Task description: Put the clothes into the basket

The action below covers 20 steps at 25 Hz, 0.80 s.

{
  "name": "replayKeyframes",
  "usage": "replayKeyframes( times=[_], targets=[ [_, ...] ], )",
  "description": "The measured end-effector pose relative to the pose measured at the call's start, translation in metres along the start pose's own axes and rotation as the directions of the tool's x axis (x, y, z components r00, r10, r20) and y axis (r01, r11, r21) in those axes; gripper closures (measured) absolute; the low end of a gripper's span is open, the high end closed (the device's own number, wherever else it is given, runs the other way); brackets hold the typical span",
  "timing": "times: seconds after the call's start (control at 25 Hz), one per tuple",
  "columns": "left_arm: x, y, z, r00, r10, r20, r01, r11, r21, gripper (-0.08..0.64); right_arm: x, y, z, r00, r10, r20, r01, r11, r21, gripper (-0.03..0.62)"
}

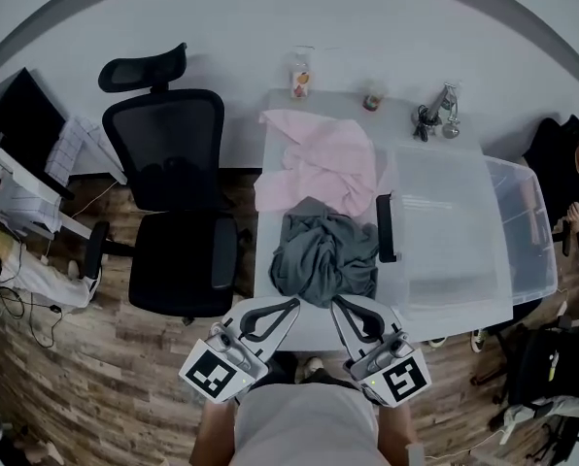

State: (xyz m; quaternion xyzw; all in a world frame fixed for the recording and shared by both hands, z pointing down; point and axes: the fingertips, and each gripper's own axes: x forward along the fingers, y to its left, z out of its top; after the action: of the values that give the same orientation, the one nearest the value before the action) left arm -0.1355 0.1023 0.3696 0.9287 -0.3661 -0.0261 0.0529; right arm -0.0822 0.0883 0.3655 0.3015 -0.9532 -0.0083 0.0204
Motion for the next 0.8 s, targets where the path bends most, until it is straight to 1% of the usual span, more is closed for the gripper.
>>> replayKeyframes(
  times=[0.24,0.36,0.44,0.52,0.64,0.8],
  targets=[
    [0.01,0.022,-0.003,0.998,-0.063,-0.016,0.063,0.998,-0.011,0.555,0.02,-0.012,-0.005,0.998,-0.061,-0.025,0.061,0.998,-0.009,0.586],
    [0.014,0.028,-0.006,0.995,-0.094,-0.017,0.094,0.995,-0.015,0.555,0.022,-0.019,-0.015,0.992,-0.098,-0.074,0.097,0.995,-0.013,0.586],
    [0.017,0.032,-0.008,0.994,-0.11,-0.021,0.11,0.994,-0.017,0.555,0.025,-0.024,-0.017,0.989,-0.121,-0.081,0.12,0.993,-0.02,0.586],
    [0.02,0.036,-0.01,0.992,-0.121,-0.025,0.12,0.992,-0.023,0.555,0.027,-0.03,-0.02,0.986,-0.138,-0.095,0.136,0.99,-0.029,0.586],
    [0.028,0.042,-0.013,0.991,-0.131,-0.036,0.13,0.991,-0.033,0.555,0.029,-0.038,-0.027,0.977,-0.15,-0.155,0.145,0.989,-0.04,0.586],
    [0.041,0.048,-0.02,0.99,-0.128,-0.059,0.126,0.991,-0.035,0.555,0.033,-0.052,-0.037,0.971,-0.148,-0.188,0.145,0.989,-0.032,0.586]
  ],
)
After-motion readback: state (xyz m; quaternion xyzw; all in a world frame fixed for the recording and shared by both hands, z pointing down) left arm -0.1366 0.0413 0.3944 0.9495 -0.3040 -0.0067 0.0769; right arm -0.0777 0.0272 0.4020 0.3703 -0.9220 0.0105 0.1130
